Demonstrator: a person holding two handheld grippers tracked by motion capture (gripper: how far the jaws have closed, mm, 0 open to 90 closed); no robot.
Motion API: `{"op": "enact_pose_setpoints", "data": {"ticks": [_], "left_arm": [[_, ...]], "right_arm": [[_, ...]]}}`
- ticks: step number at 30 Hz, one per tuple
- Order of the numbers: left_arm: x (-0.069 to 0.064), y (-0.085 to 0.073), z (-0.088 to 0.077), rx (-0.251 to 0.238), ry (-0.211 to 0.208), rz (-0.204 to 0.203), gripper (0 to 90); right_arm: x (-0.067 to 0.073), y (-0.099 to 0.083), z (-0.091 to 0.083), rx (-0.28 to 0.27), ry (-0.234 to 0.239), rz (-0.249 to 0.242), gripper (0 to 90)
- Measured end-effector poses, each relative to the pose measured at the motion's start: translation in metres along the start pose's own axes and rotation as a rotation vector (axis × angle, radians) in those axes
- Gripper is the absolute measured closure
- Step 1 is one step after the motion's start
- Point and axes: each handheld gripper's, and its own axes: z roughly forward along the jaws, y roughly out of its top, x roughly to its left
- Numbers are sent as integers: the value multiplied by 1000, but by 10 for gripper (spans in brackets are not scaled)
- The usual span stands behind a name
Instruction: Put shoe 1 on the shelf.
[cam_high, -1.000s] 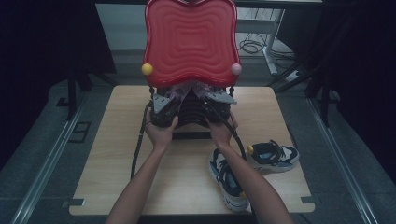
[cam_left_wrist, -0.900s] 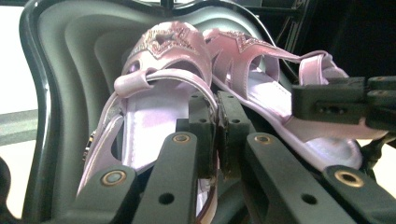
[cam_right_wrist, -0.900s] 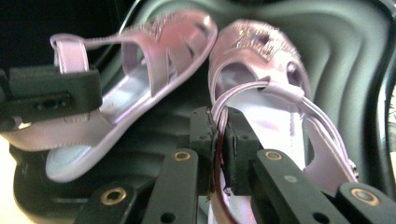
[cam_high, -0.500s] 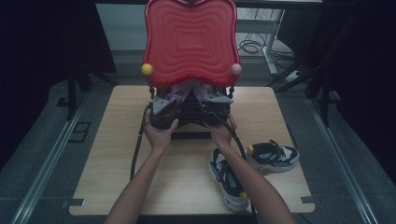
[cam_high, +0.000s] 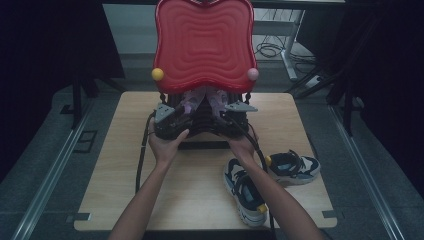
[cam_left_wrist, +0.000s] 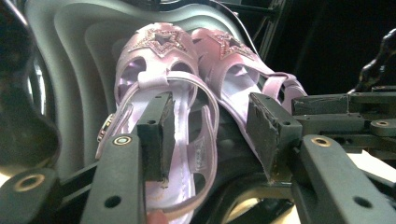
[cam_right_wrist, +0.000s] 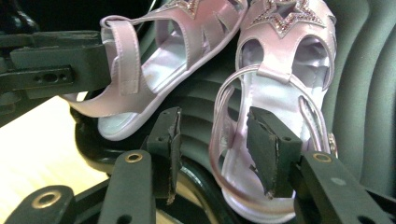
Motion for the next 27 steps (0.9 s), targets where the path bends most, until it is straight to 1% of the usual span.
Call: {"op": "enact_pose_setpoints", "data": {"ticks": [1, 2, 8, 9, 10, 14, 15, 17, 18, 22, 24, 25, 26, 27], "left_arm": [[0, 0, 0, 0, 0, 0, 515], [0, 1, -3, 3, -11, -11, 512], [0, -1, -11, 22, -30, -22, 498], [0, -1, -11, 22, -30, -22, 498], [0, -2, -14, 24, -38, -26, 499], [0, -4, -21, 40, -56, -27, 499], [0, -4, -21, 40, -56, -27, 499], [0, -5, -25, 53, -64, -24, 499], [0, -5, -28, 61, -74, -20, 498], [-2, -6, -34, 73, -88, -11, 496], [-4, -8, -39, 82, -103, -10, 494], [-4, -8, -39, 82, -103, -10, 493], [-4, -9, -42, 88, -109, -8, 493], [-5, -10, -44, 91, -113, -7, 492]], "right_arm": [[0, 0, -2, 2, 3, 1, 554], [0, -1, -3, 1, 10, -2, 554], [1, -3, -13, -2, 50, -2, 552], [1, -3, -13, -2, 50, -2, 552], [1, -3, -16, -1, 65, -5, 552], [0, -5, -21, -3, 88, -12, 552], [0, -5, -23, 2, 102, -12, 551], [-1, -5, -25, 3, 105, -15, 550], [-1, -6, -29, 3, 118, -15, 549], [-2, -7, -35, 4, 137, -21, 549], [-3, -10, -42, 7, 163, -17, 548], [-3, -11, -43, 8, 173, -20, 548], [-3, -11, -43, 8, 173, -20, 548], [-4, -13, -47, 20, 191, -26, 548]]}}
